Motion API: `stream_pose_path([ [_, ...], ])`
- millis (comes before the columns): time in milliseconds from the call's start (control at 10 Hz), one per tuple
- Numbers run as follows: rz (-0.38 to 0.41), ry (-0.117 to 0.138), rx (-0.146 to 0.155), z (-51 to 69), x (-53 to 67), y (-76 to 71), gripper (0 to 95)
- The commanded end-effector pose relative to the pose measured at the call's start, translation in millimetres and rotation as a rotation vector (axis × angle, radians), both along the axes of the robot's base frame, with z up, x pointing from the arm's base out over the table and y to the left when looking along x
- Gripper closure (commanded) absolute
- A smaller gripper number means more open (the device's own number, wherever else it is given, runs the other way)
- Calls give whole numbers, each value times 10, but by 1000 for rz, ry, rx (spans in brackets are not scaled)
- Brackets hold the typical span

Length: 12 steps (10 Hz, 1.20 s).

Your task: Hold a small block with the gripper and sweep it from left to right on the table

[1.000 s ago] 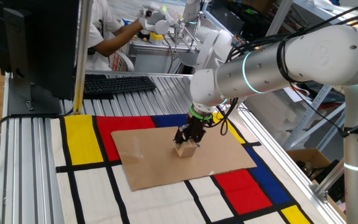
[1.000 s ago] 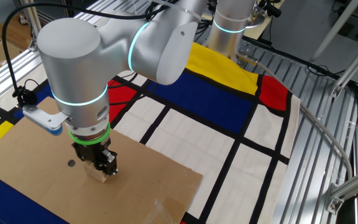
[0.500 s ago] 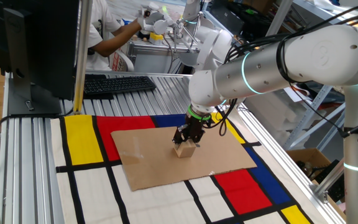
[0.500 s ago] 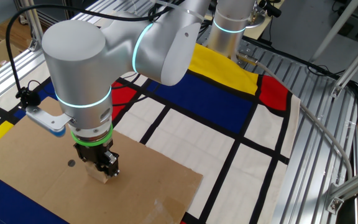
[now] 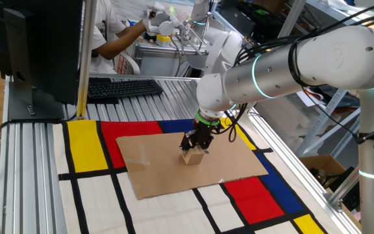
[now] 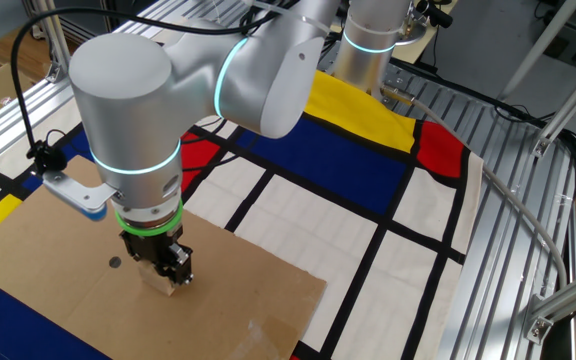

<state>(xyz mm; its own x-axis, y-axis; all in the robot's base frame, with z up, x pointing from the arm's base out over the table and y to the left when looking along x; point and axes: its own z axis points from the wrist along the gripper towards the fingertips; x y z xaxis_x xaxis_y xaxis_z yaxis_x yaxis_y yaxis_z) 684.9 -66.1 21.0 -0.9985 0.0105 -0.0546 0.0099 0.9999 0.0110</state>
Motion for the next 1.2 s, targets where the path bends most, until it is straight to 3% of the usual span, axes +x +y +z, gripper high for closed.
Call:
stream_pose_path([
  [100,-8,2,-4,3,-2,15,950],
  [1200,-29,-3,3,-3,-20,92,950],
])
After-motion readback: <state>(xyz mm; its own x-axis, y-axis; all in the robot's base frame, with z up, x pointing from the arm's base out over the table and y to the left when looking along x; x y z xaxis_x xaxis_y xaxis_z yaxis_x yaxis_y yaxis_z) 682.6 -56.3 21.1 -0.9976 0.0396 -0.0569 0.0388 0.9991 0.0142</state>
